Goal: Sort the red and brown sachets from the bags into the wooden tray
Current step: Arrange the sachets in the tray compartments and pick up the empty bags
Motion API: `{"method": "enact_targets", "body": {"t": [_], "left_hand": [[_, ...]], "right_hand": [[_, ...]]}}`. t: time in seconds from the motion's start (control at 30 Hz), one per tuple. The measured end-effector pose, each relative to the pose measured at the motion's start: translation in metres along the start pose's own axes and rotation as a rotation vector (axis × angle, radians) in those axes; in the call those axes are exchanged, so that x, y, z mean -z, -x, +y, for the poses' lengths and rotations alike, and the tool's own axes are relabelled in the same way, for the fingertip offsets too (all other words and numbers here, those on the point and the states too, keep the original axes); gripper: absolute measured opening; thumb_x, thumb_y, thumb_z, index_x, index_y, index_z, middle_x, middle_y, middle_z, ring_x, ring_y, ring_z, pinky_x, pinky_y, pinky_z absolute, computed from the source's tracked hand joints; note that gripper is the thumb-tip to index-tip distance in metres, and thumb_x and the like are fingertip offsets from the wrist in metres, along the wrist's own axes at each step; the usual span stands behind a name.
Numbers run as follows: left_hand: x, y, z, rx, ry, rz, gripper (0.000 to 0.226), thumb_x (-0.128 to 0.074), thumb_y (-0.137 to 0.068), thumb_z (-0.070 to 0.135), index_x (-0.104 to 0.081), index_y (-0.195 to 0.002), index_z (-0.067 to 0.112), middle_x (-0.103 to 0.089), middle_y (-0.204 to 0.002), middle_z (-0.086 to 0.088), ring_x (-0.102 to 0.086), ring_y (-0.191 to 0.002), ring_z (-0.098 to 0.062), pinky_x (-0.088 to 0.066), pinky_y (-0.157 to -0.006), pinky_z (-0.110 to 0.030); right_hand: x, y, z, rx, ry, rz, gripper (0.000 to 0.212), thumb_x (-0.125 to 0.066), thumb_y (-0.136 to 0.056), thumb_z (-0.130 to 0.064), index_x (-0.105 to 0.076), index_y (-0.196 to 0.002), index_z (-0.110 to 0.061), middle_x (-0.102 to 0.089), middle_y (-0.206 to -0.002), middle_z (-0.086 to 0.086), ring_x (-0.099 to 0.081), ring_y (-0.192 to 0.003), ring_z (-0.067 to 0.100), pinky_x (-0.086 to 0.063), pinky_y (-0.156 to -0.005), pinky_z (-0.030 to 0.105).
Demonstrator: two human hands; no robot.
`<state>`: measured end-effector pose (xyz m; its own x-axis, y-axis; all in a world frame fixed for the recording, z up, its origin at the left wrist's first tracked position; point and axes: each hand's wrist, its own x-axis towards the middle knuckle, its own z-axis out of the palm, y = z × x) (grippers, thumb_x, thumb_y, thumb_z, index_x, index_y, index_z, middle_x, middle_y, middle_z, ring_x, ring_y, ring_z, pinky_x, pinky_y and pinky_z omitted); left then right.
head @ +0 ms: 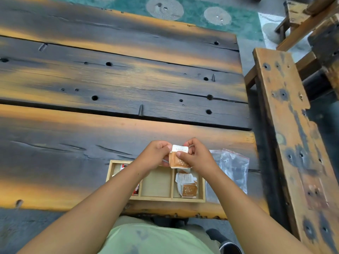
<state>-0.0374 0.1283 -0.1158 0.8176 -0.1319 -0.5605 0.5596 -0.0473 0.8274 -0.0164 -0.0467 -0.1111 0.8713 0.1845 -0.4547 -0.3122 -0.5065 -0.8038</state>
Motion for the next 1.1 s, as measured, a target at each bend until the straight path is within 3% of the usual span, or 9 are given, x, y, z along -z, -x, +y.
{"method": "enact_targets", "body": {"t": [0.17,0.27,0.33,0.47,0.63,0.8,0.93,1.1], "left_hand": [[-0.028,0.007,-0.003,0.003,-0.009,-0.006,0.026,-0.054,-0.1,0.021,-0.068,-0.1,-0.001,-0.07,-0.082,-0.009,-0.068,-0.073,-0.015,-0.056,-0.068,-0.033],[-0.042,0.007,-0.016,-0.009,-0.108,0.065,0.013,-0.064,-0.094,0.013,-0.068,-0.093,0.0,-0.068,-0.085,-0.014,-0.068,-0.074,-0.022,-0.059,-0.068,-0.038],[-0.051,0.008,-0.023,0.0,-0.159,0.109,0.008,-0.065,-0.091,0.007,-0.069,-0.091,0.0,-0.066,-0.082,-0.014,-0.064,-0.07,-0.022,-0.056,-0.062,-0.031],[-0.061,0.01,-0.035,-0.016,-0.302,0.185,0.005,-0.07,-0.088,0.008,-0.074,-0.088,0.006,-0.065,-0.068,0.002,-0.056,-0.056,0.002,-0.043,-0.055,-0.012],[-0.066,0.001,-0.045,-0.021,-0.356,0.271,0.009,-0.071,-0.087,0.012,-0.071,-0.08,0.018,-0.066,-0.067,0.004,-0.059,-0.061,-0.01,-0.049,-0.064,-0.029],[-0.07,-0.008,-0.055,0.038,-0.456,0.282,0.017,-0.072,-0.085,0.01,-0.058,-0.081,0.02,-0.067,-0.07,-0.008,-0.066,-0.066,-0.023,-0.057,-0.07,-0.04],[-0.071,-0.006,-0.063,0.034,-0.439,0.275,0.016,-0.07,-0.088,0.01,-0.057,-0.089,0.019,-0.067,-0.081,-0.013,-0.069,-0.073,-0.028,-0.059,-0.069,-0.041],[-0.064,0.0,-0.069,-0.044,-0.464,0.194,0.013,-0.065,-0.09,0.008,-0.063,-0.092,0.021,-0.068,-0.078,0.002,-0.066,-0.069,-0.012,-0.055,-0.07,-0.029]], "right_hand": [[0.017,0.007,0.016,0.05,0.175,-0.043,0.03,-0.077,-0.082,-0.036,-0.05,-0.077,-0.024,-0.047,-0.066,-0.007,-0.045,-0.052,0.004,-0.034,-0.048,0.016],[0.021,0.015,0.033,0.048,0.221,-0.075,0.033,-0.076,-0.082,-0.038,-0.051,-0.077,-0.017,-0.05,-0.064,-0.005,-0.047,-0.055,0.008,-0.036,-0.054,0.026],[0.02,0.02,0.045,0.026,0.227,-0.1,0.03,-0.076,-0.081,-0.034,-0.053,-0.078,-0.016,-0.052,-0.064,-0.004,-0.049,-0.057,0.012,-0.039,-0.056,0.031],[0.018,0.023,0.063,-0.021,0.191,-0.13,0.016,-0.073,-0.085,-0.022,-0.057,-0.08,-0.025,-0.063,-0.068,0.001,-0.063,-0.061,0.02,-0.059,-0.064,0.044],[0.016,0.019,0.071,-0.069,0.146,-0.074,0.017,-0.07,-0.088,-0.017,-0.056,-0.081,-0.023,-0.063,-0.071,0.005,-0.07,-0.066,0.025,-0.061,-0.069,0.05],[0.008,0.016,0.077,-0.183,0.163,-0.046,0.018,-0.074,-0.084,-0.017,-0.056,-0.086,-0.015,-0.065,-0.068,0.004,-0.071,-0.068,0.025,-0.061,-0.071,0.048],[0.0,0.016,0.079,-0.169,0.29,0.042,0.019,-0.074,-0.085,-0.022,-0.058,-0.087,-0.012,-0.062,-0.07,0.003,-0.065,-0.072,0.026,-0.055,-0.068,0.039],[-0.002,0.016,0.079,-0.142,0.438,0.024,0.021,-0.07,-0.087,-0.028,-0.054,-0.087,-0.016,-0.068,-0.078,0.005,-0.065,-0.072,0.022,-0.056,-0.067,0.039]]}}
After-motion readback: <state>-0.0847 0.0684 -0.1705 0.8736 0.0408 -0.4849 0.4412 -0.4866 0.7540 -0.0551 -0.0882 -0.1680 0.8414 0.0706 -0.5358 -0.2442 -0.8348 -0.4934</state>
